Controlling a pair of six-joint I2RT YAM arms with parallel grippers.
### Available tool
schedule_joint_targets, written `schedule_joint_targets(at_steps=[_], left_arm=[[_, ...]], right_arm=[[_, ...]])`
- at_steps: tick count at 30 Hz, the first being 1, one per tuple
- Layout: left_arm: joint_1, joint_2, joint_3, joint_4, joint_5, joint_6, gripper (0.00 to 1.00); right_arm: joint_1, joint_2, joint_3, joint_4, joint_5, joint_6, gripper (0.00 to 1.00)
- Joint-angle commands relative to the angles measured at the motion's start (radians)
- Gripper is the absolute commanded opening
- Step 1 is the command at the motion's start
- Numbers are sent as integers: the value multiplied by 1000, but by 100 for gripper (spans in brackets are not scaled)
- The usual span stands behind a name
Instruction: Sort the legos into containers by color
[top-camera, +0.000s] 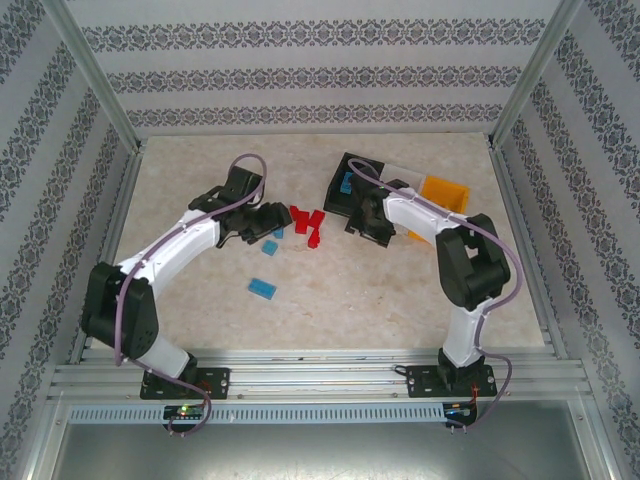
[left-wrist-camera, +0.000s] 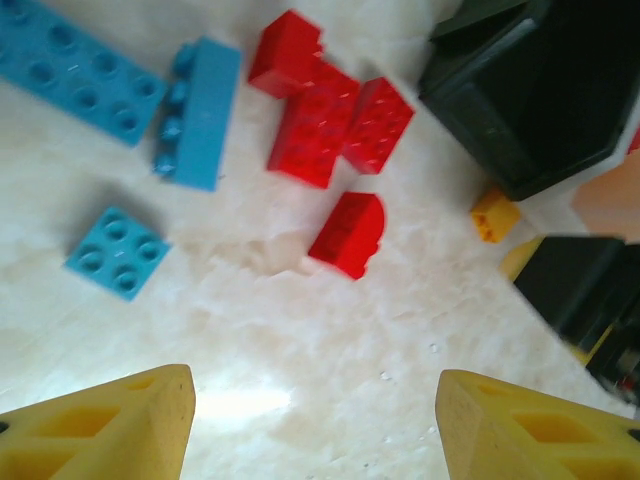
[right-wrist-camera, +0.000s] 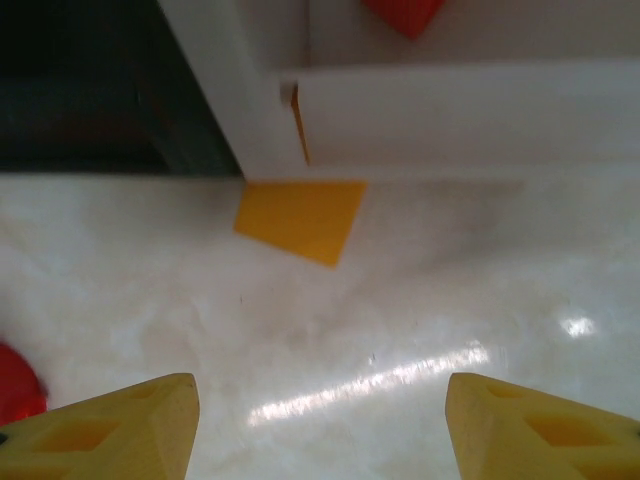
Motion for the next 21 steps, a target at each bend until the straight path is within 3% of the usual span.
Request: schedule_joint_targets(at_steps=[1, 16, 21], left_arm=[[43, -93, -6, -7, 9, 23, 65], [153, -136, -22, -60, 80, 68, 65], [161, -138, -24, -54, 84, 65, 66]], right_arm=[[4, 45, 58, -22, 107, 74, 66], [-8, 183, 102, 29, 102, 129, 64], [-17, 178, 67, 43, 92, 120, 48]])
